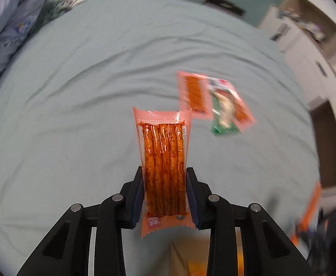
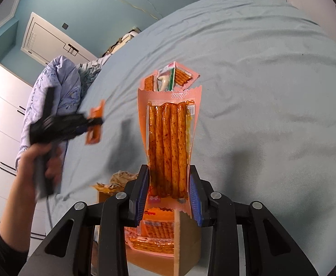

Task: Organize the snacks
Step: 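Hold the pink pack over the box with the right gripper while the left gripper grasps another pink pack, then drop both pink packs into the cardboard box and open both grippers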

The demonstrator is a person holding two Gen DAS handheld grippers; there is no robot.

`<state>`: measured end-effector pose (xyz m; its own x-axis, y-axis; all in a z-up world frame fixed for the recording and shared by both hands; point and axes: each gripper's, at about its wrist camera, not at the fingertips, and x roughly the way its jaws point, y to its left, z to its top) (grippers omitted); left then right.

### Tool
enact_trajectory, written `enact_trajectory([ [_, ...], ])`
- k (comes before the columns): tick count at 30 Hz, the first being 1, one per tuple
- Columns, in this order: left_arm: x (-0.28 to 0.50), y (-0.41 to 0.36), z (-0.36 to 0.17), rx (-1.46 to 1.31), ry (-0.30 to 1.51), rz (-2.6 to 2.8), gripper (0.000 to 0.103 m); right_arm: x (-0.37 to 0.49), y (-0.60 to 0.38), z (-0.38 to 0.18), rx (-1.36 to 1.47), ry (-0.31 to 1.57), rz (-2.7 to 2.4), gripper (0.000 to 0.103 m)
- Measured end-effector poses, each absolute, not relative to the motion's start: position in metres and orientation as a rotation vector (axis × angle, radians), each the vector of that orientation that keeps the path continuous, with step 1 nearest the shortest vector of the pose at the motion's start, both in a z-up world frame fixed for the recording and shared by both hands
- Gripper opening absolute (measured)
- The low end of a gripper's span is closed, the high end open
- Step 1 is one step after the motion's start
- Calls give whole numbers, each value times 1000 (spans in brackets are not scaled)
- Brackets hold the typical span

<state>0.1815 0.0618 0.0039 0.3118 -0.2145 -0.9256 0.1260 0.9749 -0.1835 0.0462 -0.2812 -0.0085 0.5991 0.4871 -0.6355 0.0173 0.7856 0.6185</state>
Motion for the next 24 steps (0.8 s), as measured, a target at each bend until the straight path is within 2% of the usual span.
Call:
enact_trajectory([
  [6,89,48,41,-57,1172,-374,32,28,-275,2,624,874,304,31],
  [13,52,25,10,7,1133,-424,33,11,-261,13,623,864,376,31],
  [16,50,19,2,48,1122,-499,44,10,-251,14,516,867,322,31],
  [18,49,15,2,91,1090,-463,61,14,-247,8,515,890,347,31],
  [19,49,17,4,95,1071,-445,64,16,-245,7,521,896,360,31],
  [24,64,39,9,-2,1044,-331,66,29,-236,7,466,923,385,31],
])
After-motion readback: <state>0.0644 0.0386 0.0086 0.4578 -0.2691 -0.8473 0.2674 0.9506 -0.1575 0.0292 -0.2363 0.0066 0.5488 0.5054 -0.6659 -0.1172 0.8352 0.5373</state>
